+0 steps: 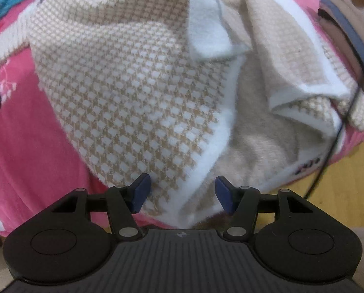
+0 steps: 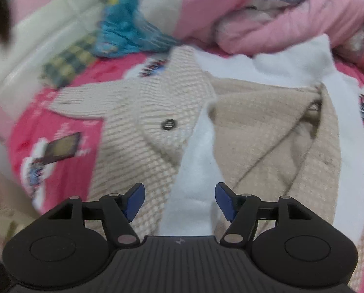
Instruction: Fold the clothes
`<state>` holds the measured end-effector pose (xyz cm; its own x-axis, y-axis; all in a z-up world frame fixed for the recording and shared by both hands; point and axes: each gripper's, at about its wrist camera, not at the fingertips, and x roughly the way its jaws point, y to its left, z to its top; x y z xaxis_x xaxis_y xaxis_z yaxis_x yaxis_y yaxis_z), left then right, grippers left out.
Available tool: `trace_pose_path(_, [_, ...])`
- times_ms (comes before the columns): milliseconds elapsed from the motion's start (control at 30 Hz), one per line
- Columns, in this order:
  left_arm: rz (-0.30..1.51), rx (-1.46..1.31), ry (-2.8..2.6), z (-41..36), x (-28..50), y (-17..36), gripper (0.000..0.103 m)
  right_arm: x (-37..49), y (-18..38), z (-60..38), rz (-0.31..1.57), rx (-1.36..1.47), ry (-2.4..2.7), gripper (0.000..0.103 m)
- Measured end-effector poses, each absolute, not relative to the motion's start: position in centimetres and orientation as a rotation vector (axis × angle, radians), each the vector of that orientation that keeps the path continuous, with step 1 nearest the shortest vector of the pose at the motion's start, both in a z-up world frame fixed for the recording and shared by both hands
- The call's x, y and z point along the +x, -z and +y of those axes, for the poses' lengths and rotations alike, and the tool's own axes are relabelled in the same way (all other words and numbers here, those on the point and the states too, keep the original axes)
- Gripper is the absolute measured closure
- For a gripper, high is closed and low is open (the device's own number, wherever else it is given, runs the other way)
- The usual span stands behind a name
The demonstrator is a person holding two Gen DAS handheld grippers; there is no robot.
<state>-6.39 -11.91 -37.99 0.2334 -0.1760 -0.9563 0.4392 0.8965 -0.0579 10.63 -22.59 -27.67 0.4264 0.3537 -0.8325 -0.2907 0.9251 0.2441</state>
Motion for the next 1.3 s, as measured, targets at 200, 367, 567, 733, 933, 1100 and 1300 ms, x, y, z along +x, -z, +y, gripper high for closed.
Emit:
trace_pose_path(200, [1.243,0.192,0.411,-11.2,-5.9,38.1,0.045,12.7,29.7,-22.2,1.108,0.083,-0.317,0.088])
trace_pose_path(367, [1.204,0.173,0.432,-10.1,-5.7,37.7,0.045,13.0,28.0,-27.8,1.037,0.096,-0.273,0.096])
trace_pose_path(567, [1.129,0.305,0.484,-11.2,-6.3,38.2,0.045,14.7,29.5,-34.1,1.134,0.234,-0.202,0.094])
trace_pose_path(733, [1.088,0.374,0.502,-12.3,-6.5,38.4,0.045,13.7,27.5,-30.2,1.046,0.109,-0.327,0.038])
trace_pose_path(933, [1.042,0.41,0.506,-13.0,-6.7,38.4,0.045,14.0,30.4,-22.1,1.086,-0.214,-0.404,0.035])
trace_pose_path(1100, [1.004,0.405,0.509,-13.0,-7.1,38.4,0.045,14.4,31.2,-24.3,1.167,-0.184,-0.312,0.091])
trace_pose_path(1300, [0.977,0.409,0.523,-12.7,-7.3,39.0,0.075,15.3,30.2,-30.3,1.178,0.04,-0.211,0.099])
